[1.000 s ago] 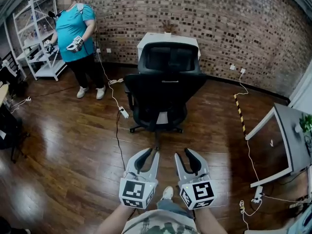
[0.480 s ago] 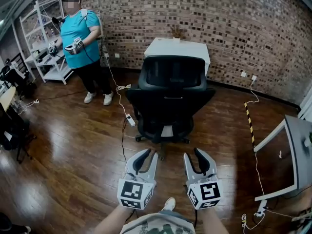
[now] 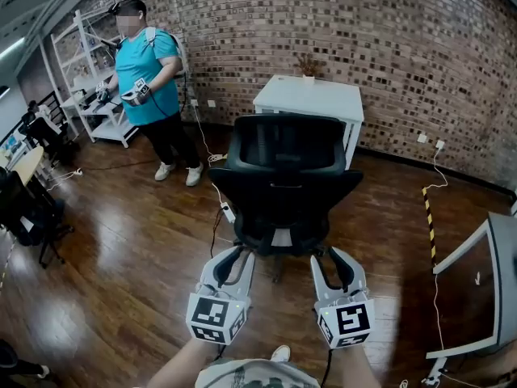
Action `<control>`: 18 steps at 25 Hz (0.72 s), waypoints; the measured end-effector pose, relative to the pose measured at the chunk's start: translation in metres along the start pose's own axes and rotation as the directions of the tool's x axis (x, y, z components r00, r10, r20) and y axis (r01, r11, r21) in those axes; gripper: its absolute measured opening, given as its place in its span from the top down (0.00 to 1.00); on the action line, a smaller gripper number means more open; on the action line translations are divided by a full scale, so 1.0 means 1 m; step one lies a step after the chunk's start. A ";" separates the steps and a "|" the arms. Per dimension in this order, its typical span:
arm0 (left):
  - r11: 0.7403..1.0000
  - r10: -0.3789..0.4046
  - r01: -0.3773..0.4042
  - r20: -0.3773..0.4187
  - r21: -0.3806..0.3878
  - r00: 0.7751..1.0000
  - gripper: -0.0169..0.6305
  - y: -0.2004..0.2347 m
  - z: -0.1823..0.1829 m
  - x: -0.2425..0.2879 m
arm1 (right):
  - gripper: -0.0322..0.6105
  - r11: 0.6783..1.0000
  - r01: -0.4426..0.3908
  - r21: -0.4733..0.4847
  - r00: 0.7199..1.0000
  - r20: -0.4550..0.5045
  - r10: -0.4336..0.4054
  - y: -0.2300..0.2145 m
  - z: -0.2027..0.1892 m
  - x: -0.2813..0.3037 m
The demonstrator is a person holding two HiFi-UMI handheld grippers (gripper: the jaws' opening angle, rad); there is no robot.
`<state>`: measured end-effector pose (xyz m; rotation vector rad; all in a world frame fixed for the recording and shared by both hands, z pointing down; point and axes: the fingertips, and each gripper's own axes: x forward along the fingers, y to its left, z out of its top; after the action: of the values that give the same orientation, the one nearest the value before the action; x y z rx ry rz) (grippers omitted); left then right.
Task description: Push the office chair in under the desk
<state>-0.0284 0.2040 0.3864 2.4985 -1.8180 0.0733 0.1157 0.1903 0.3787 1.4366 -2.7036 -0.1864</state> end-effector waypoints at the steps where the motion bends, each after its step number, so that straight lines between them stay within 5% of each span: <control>1: 1.000 0.008 -0.008 0.001 0.003 1.000 0.85 0.000 0.002 0.004 | 0.77 1.000 -0.013 -0.006 1.000 0.003 0.013 -0.005 -0.001 0.001; 18: 0.995 0.090 -0.091 0.034 0.026 0.995 0.82 0.040 0.011 0.054 | 0.71 0.984 -0.083 -0.158 0.996 -0.031 0.079 -0.072 -0.012 0.042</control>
<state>-0.0493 0.1397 0.3796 2.4487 -1.9562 0.0623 0.1529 0.1145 0.3807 1.2746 -2.6532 -0.3680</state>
